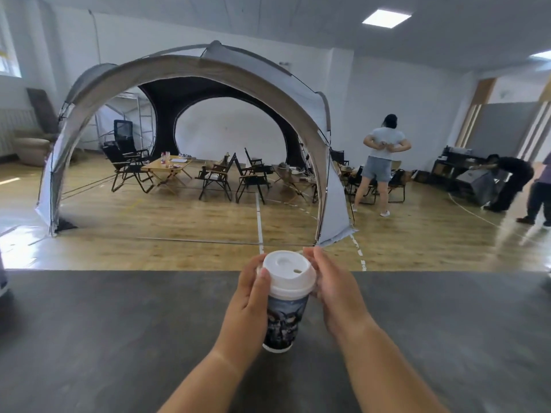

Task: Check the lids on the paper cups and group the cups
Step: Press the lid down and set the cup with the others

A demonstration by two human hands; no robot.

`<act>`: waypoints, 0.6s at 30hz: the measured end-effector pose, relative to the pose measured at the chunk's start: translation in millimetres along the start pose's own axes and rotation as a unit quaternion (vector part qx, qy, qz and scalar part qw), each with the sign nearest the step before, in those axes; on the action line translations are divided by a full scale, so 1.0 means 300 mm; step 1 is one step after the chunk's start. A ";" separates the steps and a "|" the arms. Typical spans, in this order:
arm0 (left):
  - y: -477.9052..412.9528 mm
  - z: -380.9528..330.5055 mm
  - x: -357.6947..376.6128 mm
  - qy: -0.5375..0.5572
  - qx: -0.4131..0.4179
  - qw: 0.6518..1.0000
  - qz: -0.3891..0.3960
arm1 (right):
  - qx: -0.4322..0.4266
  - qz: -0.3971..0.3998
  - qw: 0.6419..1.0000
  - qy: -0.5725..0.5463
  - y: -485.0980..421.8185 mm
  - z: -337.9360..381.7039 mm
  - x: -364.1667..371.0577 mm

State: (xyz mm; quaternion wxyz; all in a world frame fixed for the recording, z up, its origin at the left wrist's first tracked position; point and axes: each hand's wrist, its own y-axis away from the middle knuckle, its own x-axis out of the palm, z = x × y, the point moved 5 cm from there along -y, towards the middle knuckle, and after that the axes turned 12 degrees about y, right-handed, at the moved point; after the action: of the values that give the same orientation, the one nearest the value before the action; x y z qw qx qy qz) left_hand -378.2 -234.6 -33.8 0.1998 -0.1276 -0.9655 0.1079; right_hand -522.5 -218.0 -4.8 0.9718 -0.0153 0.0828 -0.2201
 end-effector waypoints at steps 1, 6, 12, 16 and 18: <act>-0.003 0.003 0.001 0.001 0.002 1.000 -0.001 | 0.027 0.004 1.000 -0.004 -0.028 0.013 0.000; -0.003 0.000 0.007 -0.008 0.030 0.999 -0.020 | 0.125 0.146 0.981 -0.021 -0.073 0.037 0.071; 0.009 -0.015 0.021 -0.054 0.052 0.997 -0.033 | 0.122 0.136 0.981 -0.068 -0.071 0.006 0.063; 0.014 -0.023 0.029 -0.067 0.064 0.995 -0.045 | 0.086 0.068 0.990 -0.087 -0.035 -0.019 0.057; 0.018 -0.026 0.036 -0.069 0.063 0.995 -0.044 | 0.049 0.011 0.997 -0.060 -0.015 -0.020 0.048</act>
State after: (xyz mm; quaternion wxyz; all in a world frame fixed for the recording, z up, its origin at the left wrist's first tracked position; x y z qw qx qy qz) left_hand -383.5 -225.1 -24.4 0.1449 -0.0643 -0.9729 0.1686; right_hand -512.5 -228.2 -12.6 0.9769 0.0198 0.0133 -0.2123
